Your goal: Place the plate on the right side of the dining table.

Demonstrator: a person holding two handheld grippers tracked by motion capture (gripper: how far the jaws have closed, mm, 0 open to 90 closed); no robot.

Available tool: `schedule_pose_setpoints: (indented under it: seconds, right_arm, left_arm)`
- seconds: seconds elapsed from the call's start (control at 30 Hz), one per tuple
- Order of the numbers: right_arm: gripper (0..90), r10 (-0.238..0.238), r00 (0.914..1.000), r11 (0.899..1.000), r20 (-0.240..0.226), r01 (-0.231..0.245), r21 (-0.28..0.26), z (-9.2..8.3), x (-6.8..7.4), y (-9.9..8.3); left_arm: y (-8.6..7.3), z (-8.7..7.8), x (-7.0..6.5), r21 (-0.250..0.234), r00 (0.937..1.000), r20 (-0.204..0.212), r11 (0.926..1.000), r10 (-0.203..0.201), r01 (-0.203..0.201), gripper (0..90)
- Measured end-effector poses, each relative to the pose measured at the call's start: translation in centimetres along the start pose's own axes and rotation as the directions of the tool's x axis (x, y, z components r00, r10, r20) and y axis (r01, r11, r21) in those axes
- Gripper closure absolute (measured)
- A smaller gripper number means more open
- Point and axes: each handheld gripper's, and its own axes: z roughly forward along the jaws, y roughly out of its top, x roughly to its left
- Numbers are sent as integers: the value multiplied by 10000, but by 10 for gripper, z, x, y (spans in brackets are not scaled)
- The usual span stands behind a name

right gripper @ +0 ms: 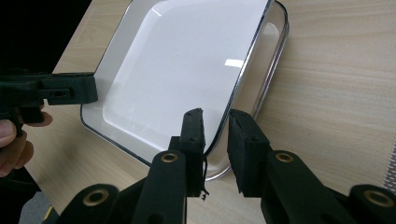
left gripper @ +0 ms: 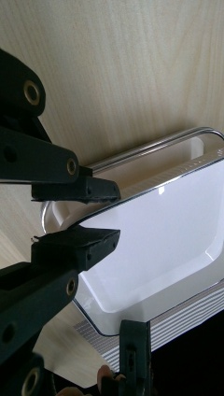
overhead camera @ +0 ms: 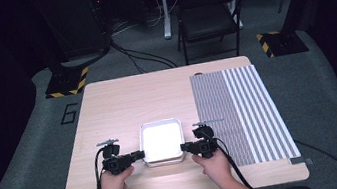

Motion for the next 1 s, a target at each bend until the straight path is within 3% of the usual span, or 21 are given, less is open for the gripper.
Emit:
schedule_pose_setpoints:
  seconds: [0.37, 0.83, 1.0]
  right_arm:
    - [765, -30, 10000, 10000, -1, 30, 5, -3, -2, 2]
    - [767, 14, 10000, 9999, 35, -14, -152, -12, -7, 4]
    - [767, 141, 9999, 9998, 36, -141, -142, -16, -8, 5]
  left_arm:
    - [1, 1, -6, 1, 9999, -98, 10000, 41, -41, 743]
    - [9, 4, -15, -108, 10000, 76, 9999, 26, -25, 745]
    - [11, 4, -17, -54, 9997, 109, 9997, 219, -219, 745]
